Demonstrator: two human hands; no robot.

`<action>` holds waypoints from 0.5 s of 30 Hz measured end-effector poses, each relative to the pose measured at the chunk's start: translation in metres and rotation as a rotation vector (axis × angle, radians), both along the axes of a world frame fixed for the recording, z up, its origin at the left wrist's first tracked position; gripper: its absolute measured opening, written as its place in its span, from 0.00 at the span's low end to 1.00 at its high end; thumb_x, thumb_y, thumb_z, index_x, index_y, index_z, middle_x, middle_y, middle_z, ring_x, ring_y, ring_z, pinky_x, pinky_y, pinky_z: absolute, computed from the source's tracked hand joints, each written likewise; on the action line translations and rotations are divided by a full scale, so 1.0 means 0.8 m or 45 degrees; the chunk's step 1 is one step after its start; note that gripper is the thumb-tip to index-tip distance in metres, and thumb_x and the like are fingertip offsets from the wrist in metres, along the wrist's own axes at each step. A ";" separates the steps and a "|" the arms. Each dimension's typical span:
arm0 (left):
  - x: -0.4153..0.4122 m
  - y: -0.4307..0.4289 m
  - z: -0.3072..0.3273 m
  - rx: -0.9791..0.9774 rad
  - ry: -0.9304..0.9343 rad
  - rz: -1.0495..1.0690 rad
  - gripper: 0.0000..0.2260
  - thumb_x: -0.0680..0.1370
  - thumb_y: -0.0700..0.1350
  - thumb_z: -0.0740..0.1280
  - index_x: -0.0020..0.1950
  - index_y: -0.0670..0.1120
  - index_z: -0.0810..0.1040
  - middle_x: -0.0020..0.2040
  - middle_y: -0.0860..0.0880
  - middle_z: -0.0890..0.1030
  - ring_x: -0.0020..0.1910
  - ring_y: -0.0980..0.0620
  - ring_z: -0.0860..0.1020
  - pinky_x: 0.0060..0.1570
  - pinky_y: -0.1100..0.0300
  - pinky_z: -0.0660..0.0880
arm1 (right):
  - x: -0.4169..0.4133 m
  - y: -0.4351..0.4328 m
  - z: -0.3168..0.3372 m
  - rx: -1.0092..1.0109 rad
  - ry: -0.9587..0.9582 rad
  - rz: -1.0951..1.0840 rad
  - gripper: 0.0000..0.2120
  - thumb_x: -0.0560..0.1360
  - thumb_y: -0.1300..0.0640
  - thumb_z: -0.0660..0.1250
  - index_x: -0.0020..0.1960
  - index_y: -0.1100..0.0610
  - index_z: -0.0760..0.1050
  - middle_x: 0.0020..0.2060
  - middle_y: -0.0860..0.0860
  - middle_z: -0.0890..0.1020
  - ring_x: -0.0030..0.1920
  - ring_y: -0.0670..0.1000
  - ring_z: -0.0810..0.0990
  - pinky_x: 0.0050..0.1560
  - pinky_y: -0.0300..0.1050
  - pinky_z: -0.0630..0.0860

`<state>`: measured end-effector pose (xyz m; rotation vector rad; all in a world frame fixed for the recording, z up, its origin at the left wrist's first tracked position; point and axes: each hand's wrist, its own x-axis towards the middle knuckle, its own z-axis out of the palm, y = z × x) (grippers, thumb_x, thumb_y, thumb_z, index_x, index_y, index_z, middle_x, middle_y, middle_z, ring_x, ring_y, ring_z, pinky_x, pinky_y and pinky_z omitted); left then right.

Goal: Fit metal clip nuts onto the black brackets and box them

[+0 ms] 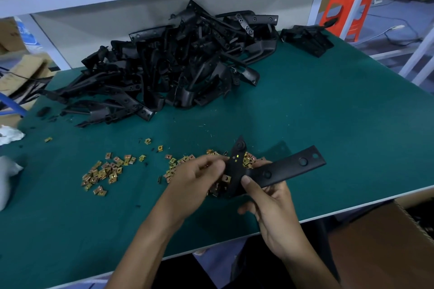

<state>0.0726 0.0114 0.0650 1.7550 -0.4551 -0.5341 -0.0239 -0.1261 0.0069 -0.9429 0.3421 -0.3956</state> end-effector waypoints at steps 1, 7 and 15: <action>0.014 -0.004 -0.010 0.114 -0.189 0.083 0.09 0.83 0.44 0.65 0.55 0.52 0.85 0.48 0.54 0.87 0.49 0.58 0.84 0.49 0.64 0.77 | 0.000 -0.001 0.000 0.033 -0.013 -0.001 0.17 0.72 0.60 0.73 0.58 0.59 0.72 0.46 0.56 0.84 0.41 0.52 0.85 0.25 0.43 0.76; 0.083 -0.019 -0.048 0.950 -0.891 -0.027 0.11 0.83 0.46 0.64 0.64 0.51 0.81 0.57 0.47 0.80 0.59 0.44 0.73 0.58 0.56 0.69 | -0.005 -0.004 0.001 0.081 -0.011 0.038 0.21 0.69 0.57 0.75 0.58 0.58 0.73 0.49 0.57 0.85 0.43 0.55 0.86 0.26 0.44 0.79; 0.077 -0.010 -0.027 0.579 -0.537 0.099 0.03 0.81 0.49 0.68 0.50 0.58 0.77 0.44 0.62 0.82 0.45 0.64 0.80 0.42 0.70 0.70 | -0.005 -0.006 0.004 0.095 -0.017 0.058 0.20 0.70 0.59 0.74 0.58 0.60 0.72 0.48 0.58 0.85 0.41 0.56 0.86 0.26 0.44 0.79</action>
